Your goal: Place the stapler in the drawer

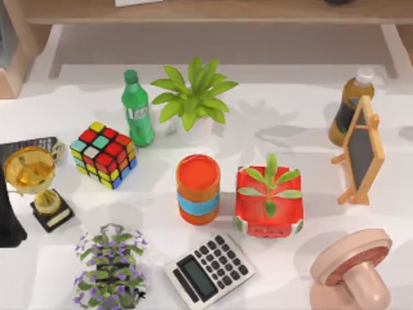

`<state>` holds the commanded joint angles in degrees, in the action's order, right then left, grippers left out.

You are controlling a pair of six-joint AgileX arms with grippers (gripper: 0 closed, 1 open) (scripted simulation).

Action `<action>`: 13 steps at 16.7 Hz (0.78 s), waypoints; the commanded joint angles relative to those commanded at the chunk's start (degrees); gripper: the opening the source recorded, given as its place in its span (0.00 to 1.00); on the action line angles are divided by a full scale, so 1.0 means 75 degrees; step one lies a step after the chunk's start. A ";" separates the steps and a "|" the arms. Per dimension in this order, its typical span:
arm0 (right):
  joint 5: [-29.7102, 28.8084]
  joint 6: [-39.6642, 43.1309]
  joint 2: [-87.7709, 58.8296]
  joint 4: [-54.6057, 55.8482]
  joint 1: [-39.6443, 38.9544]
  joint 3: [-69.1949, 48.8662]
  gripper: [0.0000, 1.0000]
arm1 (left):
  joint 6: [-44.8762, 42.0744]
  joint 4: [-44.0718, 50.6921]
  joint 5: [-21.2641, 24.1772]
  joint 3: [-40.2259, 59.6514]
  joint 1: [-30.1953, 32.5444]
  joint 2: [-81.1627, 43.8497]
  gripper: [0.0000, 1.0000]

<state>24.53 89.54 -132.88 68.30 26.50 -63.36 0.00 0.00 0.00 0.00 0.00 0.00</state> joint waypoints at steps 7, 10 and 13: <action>-0.0309 -0.0087 -0.0404 -0.0601 -0.0223 -0.1139 0.00 | 0.0000 0.0000 0.0000 0.0000 0.0000 0.0000 1.00; -0.0309 -0.0087 -0.0404 -0.0601 -0.0223 -0.1139 0.08 | 0.0000 0.0000 0.0000 0.0000 0.0000 0.0000 1.00; -0.0309 -0.0087 -0.0404 -0.0601 -0.0223 -0.1139 0.30 | 0.0000 0.0000 0.0000 0.0000 0.0000 0.0000 1.00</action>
<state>22.21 88.89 -135.90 63.79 24.82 -71.90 0.00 0.00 0.00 0.00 0.00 0.00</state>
